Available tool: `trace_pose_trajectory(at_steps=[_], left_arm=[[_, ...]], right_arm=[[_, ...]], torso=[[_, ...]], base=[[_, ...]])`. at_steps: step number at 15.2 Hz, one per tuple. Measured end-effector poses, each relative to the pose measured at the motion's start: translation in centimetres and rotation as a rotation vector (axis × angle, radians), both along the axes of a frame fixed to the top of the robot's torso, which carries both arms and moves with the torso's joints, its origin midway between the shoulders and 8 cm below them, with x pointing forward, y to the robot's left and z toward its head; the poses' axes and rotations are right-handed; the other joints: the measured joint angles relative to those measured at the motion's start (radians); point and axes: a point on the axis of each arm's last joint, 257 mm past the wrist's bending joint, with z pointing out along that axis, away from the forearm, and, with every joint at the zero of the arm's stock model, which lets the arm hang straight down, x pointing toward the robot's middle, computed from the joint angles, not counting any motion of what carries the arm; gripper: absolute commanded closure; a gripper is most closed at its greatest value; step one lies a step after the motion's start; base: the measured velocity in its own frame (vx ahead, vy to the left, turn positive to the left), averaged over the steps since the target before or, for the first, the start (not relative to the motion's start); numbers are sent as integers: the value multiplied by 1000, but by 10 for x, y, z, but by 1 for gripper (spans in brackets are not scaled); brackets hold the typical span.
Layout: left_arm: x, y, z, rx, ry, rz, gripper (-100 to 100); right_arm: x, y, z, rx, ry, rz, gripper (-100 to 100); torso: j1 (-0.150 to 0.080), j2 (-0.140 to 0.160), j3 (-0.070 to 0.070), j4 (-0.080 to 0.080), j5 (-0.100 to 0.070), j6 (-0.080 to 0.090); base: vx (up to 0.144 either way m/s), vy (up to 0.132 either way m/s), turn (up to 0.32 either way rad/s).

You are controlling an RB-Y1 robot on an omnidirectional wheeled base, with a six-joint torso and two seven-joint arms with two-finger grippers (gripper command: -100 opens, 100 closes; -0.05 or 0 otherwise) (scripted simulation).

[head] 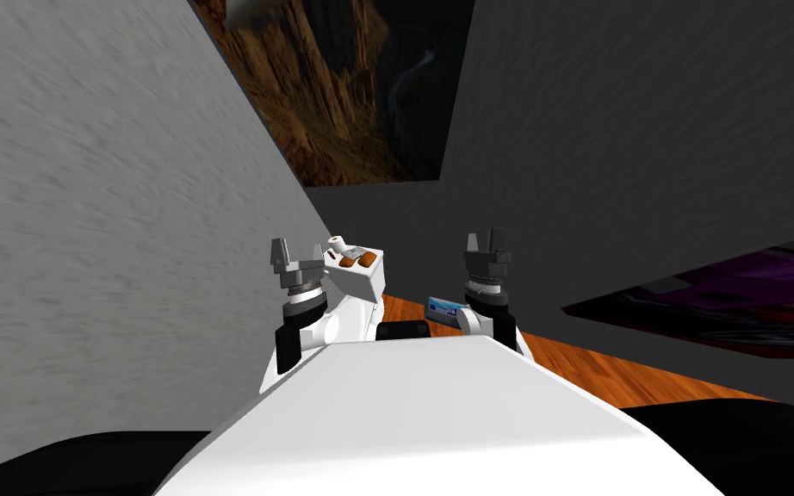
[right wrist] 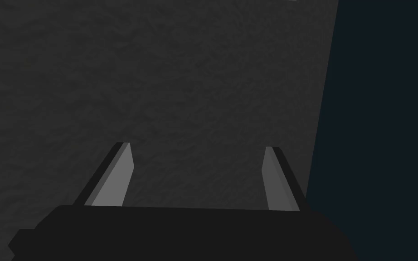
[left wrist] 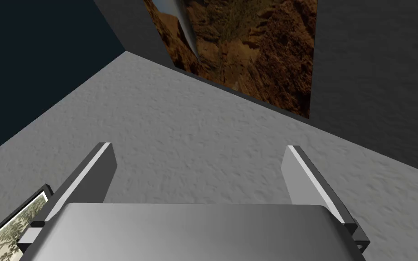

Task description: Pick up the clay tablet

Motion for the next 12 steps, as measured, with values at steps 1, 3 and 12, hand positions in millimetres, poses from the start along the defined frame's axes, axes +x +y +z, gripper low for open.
trace_pose_trajectory(at_steps=[1, 3, 12], left_arm=[[2, -1, -1, 11, 5, -4, -100], [7, -4, -6, 40, 25, -14, -100], [41, -9, -58, 157, 170, -16, -100]], right_arm=[[0, 0, 0, 0, 0, 0, 0], [0, 0, 0, 0, 0, 0, 0], [0, 0, 0, 0, 0, 0, 0]], torso=[[0, 0, 0, 0, 0, 0], [1, 0, 0, 0, 0, 0], [1, -1, -1, 0, 0, 0]], base=[[2, 5, -17], [4, 7, -19], [6, 6, -31]])
